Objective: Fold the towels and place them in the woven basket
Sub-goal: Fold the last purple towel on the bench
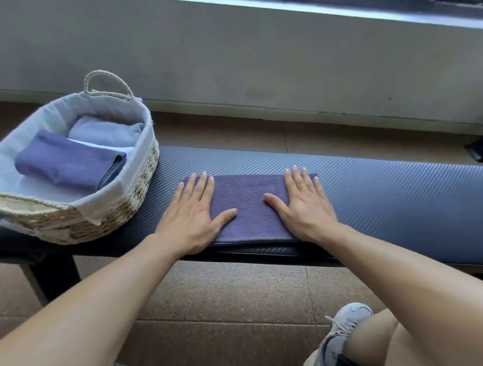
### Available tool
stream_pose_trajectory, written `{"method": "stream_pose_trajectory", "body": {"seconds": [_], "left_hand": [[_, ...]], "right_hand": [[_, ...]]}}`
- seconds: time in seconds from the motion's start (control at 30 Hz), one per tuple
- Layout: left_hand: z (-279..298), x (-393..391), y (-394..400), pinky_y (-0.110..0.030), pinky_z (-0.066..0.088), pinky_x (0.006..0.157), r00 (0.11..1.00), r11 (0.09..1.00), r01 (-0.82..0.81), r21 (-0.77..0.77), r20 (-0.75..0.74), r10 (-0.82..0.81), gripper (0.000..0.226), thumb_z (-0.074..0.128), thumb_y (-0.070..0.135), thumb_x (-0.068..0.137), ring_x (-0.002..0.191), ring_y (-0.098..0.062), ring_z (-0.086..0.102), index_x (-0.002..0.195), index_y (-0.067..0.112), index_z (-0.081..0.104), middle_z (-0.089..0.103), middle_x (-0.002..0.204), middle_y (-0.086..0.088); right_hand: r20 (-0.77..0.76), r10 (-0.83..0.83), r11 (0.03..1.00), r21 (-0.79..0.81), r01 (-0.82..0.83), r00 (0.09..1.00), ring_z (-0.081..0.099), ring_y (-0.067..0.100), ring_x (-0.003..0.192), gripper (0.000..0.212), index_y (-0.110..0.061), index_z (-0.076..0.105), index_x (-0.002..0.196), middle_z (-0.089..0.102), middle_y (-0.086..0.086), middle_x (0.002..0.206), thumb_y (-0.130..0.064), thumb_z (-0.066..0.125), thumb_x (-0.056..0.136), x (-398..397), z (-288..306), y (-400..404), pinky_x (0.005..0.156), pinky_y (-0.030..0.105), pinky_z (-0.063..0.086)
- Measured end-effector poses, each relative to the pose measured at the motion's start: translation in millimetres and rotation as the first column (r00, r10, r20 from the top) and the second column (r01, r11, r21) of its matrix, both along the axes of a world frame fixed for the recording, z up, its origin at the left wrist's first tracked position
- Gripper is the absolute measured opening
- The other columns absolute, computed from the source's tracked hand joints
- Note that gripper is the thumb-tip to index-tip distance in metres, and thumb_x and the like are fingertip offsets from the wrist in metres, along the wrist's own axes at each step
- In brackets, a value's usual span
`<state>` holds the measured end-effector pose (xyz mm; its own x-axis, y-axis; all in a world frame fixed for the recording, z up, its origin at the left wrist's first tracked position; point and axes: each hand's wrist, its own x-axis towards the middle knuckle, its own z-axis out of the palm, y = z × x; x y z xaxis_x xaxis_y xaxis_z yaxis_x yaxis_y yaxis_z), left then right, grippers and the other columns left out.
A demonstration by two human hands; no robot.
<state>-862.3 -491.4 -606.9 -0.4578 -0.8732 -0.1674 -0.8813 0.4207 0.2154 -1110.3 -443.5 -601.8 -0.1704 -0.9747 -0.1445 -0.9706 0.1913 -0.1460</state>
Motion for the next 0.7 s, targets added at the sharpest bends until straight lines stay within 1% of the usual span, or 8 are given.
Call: {"method": "stream_pose_trajectory", "body": {"seconds": [0.17, 0.23, 0.33, 0.4, 0.47, 0.53, 0.6, 0.7], "left_hand": [[-3, 3, 0, -0.037, -0.011, 0.126, 1.000, 1.000, -0.018, 0.007, -0.007, 0.019, 0.113, 0.010, 0.093, 0.079, 0.153, -0.016, -0.024, 0.161, 0.018, -0.011, -0.019, 0.168, 0.000], [-2, 4, -1, -0.037, -0.010, 0.126, 1.000, 1.000, -0.012, 0.003, -0.004, 0.012, 0.117, 0.011, 0.096, 0.077, 0.153, -0.016, -0.023, 0.161, 0.018, -0.011, -0.020, 0.168, -0.001], [-1, 5, -1, -0.039, -0.008, 0.126, 1.000, 1.000, 0.005, 0.014, 0.006, -0.005, 0.122, 0.012, 0.100, 0.073, 0.152, -0.017, -0.024, 0.160, 0.018, -0.013, -0.021, 0.168, -0.002], [2, 5, 0, -0.040, -0.006, 0.127, 1.000, 1.000, 0.015, 0.025, -0.016, -0.014, 0.120, 0.013, 0.099, 0.073, 0.153, -0.016, -0.022, 0.161, 0.020, -0.012, -0.019, 0.168, 0.000], [8, 0, 0, -0.038, -0.002, 0.127, 0.994, 1.000, 0.020, -0.021, -0.110, -0.022, 0.105, 0.014, 0.090, 0.083, 0.155, -0.013, -0.014, 0.162, 0.025, -0.006, -0.010, 0.170, 0.002], [15, -7, 0, -0.037, 0.003, 0.127, 0.974, 0.994, 0.004, -0.109, -0.223, -0.029, 0.085, 0.020, 0.075, 0.094, 0.156, -0.011, -0.004, 0.162, 0.027, 0.003, 0.002, 0.171, 0.004], [14, -10, -1, -0.037, 0.003, 0.127, 0.962, 0.989, -0.014, -0.147, -0.271, -0.027, 0.074, 0.022, 0.066, 0.100, 0.156, -0.010, -0.003, 0.162, 0.029, 0.008, 0.005, 0.170, 0.005], [0, -6, 1, -0.038, -0.006, 0.127, 0.992, 0.994, 0.013, -0.107, -0.120, -0.026, 0.079, 0.013, 0.073, 0.096, 0.155, -0.012, -0.012, 0.162, 0.030, 0.004, -0.001, 0.171, 0.003]], "right_hand": [[0.022, -0.193, 0.981, -0.012, 0.193, 0.981, -0.012, 0.019, 0.156, 0.099, -0.013, 0.002, 0.162, -0.006, 0.005, 0.170, -0.081, 0.009, 0.091, -12, -5, 4, 0.127, 0.042, -0.005], [-0.005, -0.190, 0.981, -0.050, 0.190, 0.982, -0.012, 0.020, 0.156, 0.097, -0.012, 0.007, 0.162, -0.004, 0.007, 0.170, -0.079, 0.010, 0.092, -12, -5, 8, 0.127, 0.042, -0.006], [-0.034, -0.135, 0.986, -0.102, 0.131, 0.990, -0.013, 0.018, 0.156, 0.092, -0.015, 0.013, 0.161, -0.001, 0.004, 0.170, -0.077, 0.015, 0.094, -10, -5, 16, 0.126, 0.041, -0.009], [-0.056, -0.053, 0.990, -0.133, 0.045, 0.997, -0.016, 0.018, 0.155, 0.091, -0.016, 0.006, 0.162, -0.004, 0.002, 0.170, -0.076, 0.017, 0.094, -7, 0, 19, 0.126, 0.042, -0.008], [-0.091, 0.083, 0.963, -0.250, -0.103, 0.992, -0.015, 0.019, 0.155, 0.087, -0.018, 0.002, 0.162, -0.004, 0.001, 0.170, -0.073, 0.020, 0.098, -1, 8, 18, 0.127, 0.043, -0.004], [-0.112, 0.176, 0.913, -0.352, -0.204, 0.978, -0.010, 0.019, 0.156, 0.082, -0.019, 0.007, 0.162, 0.001, -0.001, 0.170, -0.069, 0.024, 0.100, 6, 13, 16, 0.127, 0.043, -0.001], [-0.054, 0.159, 0.944, -0.283, -0.168, 0.986, -0.013, 0.017, 0.156, 0.080, -0.022, 0.005, 0.163, -0.003, -0.003, 0.170, -0.069, 0.021, 0.100, 5, 13, 14, 0.127, 0.042, -0.003], [0.003, 0.110, 0.994, -0.015, -0.110, 0.994, -0.015, 0.014, 0.155, 0.084, -0.027, 0.001, 0.162, -0.007, -0.006, 0.170, -0.075, 0.013, 0.095, -4, 3, 15, 0.126, 0.039, -0.008]]}}
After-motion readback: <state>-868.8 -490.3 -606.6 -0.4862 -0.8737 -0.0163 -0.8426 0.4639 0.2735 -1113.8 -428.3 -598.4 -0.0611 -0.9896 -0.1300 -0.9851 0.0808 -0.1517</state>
